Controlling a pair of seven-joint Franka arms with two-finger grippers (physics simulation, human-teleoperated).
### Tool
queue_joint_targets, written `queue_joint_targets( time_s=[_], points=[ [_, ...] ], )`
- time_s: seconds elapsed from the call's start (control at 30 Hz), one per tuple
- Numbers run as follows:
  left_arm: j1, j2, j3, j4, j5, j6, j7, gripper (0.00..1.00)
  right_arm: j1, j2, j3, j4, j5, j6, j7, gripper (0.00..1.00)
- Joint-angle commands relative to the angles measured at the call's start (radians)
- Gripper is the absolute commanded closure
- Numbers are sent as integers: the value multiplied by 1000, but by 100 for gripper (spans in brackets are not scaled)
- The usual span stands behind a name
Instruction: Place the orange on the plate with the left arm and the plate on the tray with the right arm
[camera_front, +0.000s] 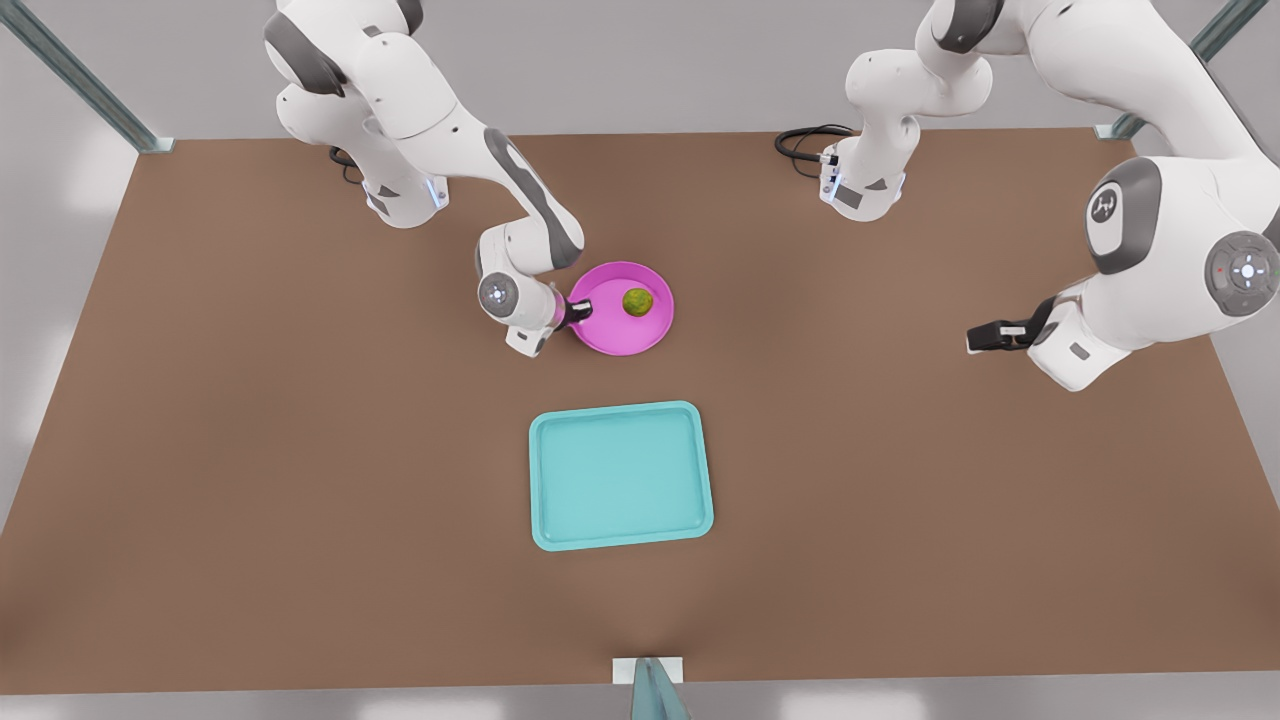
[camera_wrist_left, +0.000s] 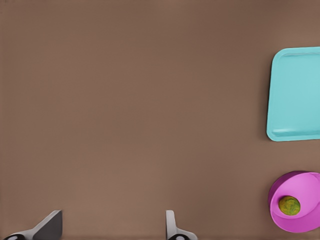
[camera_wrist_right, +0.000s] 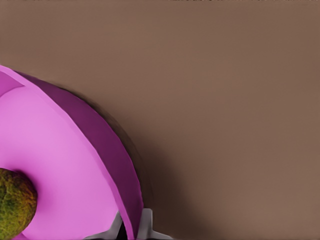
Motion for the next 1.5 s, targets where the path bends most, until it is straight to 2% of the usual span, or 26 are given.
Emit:
queue_joint_targets(
  time_s=[0.0,0.23,0.37,0.43,0.57,0.7,0.9,0.93,1.17,1.23,1.27,1.3,1.33,1.37,1.43,1.47],
  points=[
    [-1,0,1,0,1,-1,24,0,-1,0,0,1,-9,-7,8,79],
    [-1,-2,1,22,-5,-7,20,0,-15,-23,0,46,-8,-37,11,79],
    [-1,-2,2,22,-5,-8,25,0,-112,-33,0,116,-8,-114,11,79],
    [0,-2,2,22,-7,-8,28,0,-190,-17,-2,204,-8,-183,9,79],
    [0,10,2,22,-7,-5,28,0,-308,163,-3,486,-8,-287,9,79],
    [0,17,2,22,-7,-5,25,0,-357,345,-6,756,-8,-333,9,79],
    [-1,9,2,22,-5,-10,16,0,-382,413,-7,830,-18,-338,9,79],
    [-1,9,2,22,-7,-10,16,0,-382,413,-7,830,-20,-338,6,0],
    [0,15,2,22,-7,-8,19,0,-376,396,-3,833,-15,-384,6,0],
    [0,15,10,22,-7,-10,20,0,-408,343,-52,862,-89,-566,13,0],
    [-1,17,17,19,-5,-10,20,0,-409,315,-181,957,-181,-897,13,0],
    [0,17,30,19,-5,-22,28,0,-442,316,-246,1026,-250,-1086,11,0],
    [0,23,37,13,-3,-25,28,0,-491,315,-293,1132,-418,-1226,11,0],
    [0,26,44,13,0,-60,30,0,-492,313,-315,1221,-564,-1286,6,0],
    [-1,26,44,17,1,-106,16,0,-509,220,-344,1319,-597,-1399,16,0],
    [-1,26,44,20,3,-105,23,0,-500,53,-298,1224,-712,-1392,16,0]
  ],
)
